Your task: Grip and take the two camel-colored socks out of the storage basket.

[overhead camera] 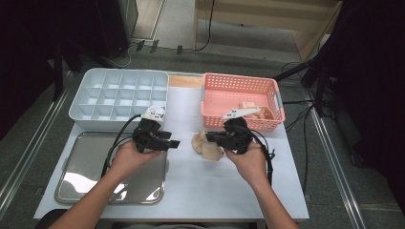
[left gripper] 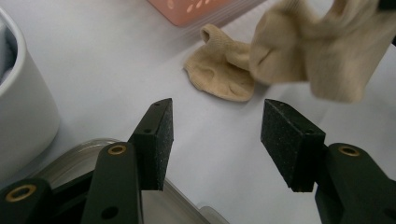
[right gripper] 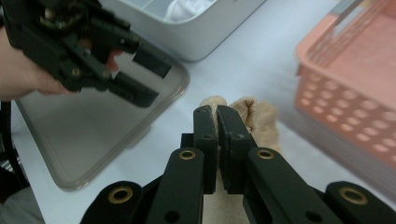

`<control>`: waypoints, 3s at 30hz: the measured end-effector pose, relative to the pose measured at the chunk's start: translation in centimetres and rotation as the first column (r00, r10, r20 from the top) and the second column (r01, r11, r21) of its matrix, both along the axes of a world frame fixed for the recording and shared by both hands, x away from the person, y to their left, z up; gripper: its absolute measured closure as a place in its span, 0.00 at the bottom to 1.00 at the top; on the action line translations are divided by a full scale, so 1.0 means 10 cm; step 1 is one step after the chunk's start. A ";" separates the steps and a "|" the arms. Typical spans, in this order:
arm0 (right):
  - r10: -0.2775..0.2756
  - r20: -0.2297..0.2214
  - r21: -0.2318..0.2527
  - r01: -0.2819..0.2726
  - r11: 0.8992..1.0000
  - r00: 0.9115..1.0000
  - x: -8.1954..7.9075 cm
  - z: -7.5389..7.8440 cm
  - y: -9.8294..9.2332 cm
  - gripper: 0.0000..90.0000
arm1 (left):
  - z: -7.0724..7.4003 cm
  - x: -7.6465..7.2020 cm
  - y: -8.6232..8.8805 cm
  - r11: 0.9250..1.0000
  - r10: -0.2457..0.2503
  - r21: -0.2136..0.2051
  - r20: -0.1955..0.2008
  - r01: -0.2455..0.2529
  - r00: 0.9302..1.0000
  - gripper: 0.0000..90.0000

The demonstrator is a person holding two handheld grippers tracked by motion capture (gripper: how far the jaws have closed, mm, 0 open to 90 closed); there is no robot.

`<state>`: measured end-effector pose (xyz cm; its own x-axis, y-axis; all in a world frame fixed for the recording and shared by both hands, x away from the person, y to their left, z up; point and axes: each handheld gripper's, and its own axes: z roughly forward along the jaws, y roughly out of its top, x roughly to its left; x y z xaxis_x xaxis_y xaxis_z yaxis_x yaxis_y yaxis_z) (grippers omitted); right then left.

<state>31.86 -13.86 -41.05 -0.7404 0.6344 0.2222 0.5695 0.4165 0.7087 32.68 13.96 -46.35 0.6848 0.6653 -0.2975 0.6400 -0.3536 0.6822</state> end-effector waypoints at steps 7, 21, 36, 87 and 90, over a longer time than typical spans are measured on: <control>-0.034 -0.034 -0.089 0.031 0.996 0.999 0.10 -0.41 0.03 0.98 | -0.01 0.01 0.00 1.000 0.002 0.003 0.005 -0.002 1.000 0.50; -0.124 -0.058 -0.156 0.114 0.981 0.991 0.29 -0.78 -0.14 0.97 | -0.05 -0.01 -0.06 1.000 -0.018 0.014 -0.008 0.019 1.000 0.50; -0.157 -0.036 -0.062 0.155 0.986 0.987 0.08 -0.55 -0.39 0.79 | -0.11 0.03 -0.29 0.998 -0.057 0.010 -0.025 0.057 0.998 0.58; -0.247 -0.086 -0.092 0.239 0.967 0.965 -0.11 -0.80 -0.52 0.92 | -0.38 0.20 -0.75 0.987 -0.154 0.047 -0.021 0.155 0.988 0.96; -0.246 -0.079 -0.090 0.239 0.967 0.966 -0.15 -0.73 -0.57 0.92 | -0.26 0.17 -0.66 0.988 -0.152 0.009 -0.024 0.152 0.988 0.96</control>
<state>30.34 -19.54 -48.32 -0.5418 0.8106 0.2224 0.7195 0.3105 0.6212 34.34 7.38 -48.94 0.7713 0.5573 -0.3074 0.5935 -0.4553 0.6637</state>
